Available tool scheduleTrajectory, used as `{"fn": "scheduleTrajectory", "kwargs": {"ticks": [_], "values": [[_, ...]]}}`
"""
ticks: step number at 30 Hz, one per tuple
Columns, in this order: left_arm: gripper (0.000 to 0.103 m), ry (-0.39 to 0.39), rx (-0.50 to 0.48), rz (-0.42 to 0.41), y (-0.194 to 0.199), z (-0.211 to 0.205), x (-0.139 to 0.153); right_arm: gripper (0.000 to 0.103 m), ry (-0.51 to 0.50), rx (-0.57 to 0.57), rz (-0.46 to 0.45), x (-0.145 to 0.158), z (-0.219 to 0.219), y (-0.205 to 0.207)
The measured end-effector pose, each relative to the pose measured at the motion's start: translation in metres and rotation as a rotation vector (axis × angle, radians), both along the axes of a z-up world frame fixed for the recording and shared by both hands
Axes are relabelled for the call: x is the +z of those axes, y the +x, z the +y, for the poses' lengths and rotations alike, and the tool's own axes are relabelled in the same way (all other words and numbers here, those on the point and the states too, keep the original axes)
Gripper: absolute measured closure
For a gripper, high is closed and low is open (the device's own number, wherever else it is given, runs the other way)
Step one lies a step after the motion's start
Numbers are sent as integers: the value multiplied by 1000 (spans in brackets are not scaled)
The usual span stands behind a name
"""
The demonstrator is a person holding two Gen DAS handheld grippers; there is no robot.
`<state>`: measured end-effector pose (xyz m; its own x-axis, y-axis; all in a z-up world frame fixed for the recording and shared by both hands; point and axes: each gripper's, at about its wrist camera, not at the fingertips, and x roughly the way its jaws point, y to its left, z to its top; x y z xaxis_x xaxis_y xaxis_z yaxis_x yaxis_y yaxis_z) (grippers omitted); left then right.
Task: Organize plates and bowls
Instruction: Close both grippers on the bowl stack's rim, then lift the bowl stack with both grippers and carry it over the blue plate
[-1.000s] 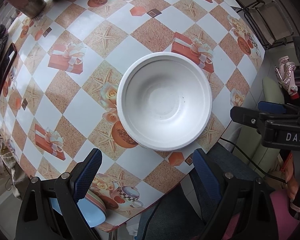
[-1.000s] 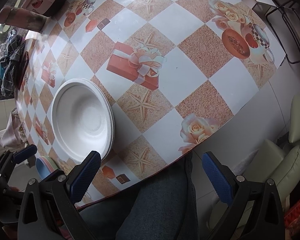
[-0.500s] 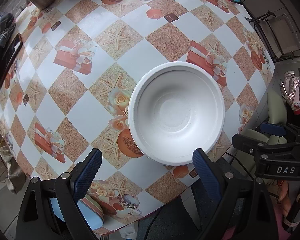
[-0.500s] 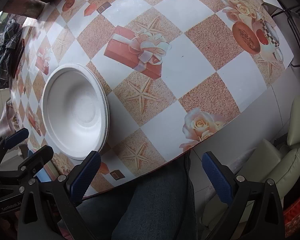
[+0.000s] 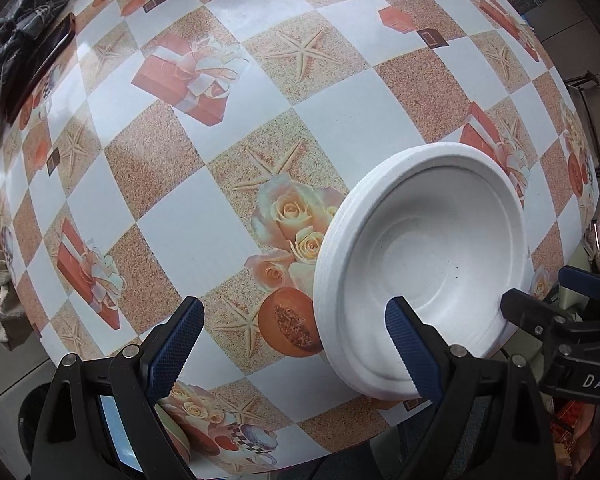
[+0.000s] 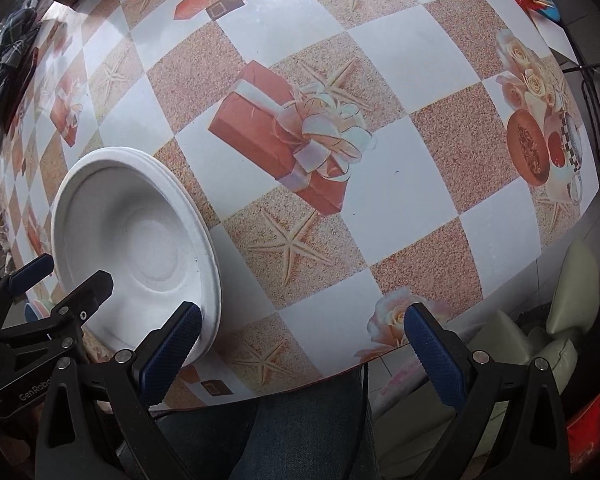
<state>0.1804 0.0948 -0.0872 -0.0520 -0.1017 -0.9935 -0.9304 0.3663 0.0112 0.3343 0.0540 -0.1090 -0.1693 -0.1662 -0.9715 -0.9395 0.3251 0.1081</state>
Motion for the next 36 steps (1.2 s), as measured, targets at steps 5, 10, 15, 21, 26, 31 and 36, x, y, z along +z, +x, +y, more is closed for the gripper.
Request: {"fn": "scheduleTrajectory", "kwargs": {"ticks": [5,10,15,21,26,31,36], "values": [[9,2,42,7,-5,5,-14,1,7,35,-9,-8,22,-8],[9,-6,82,21,-13,4,-29,1,9,65,0,-18,37,-10],[0,-21,88,26,-22,3,-42,1,3,107,-16,-22,37,-18],[0,-41,122,-23,-33,-2,-50,0,4,114,-10,-21,39,-22],[0,-40,128,-29,-40,-3,-53,0,9,110,-12,-25,38,-18],[0,-77,134,-9,-35,2,-54,0,-5,101,-14,-27,43,-16],[13,-33,57,4,-15,4,-43,27,33,131,-7,-15,39,-28]]}}
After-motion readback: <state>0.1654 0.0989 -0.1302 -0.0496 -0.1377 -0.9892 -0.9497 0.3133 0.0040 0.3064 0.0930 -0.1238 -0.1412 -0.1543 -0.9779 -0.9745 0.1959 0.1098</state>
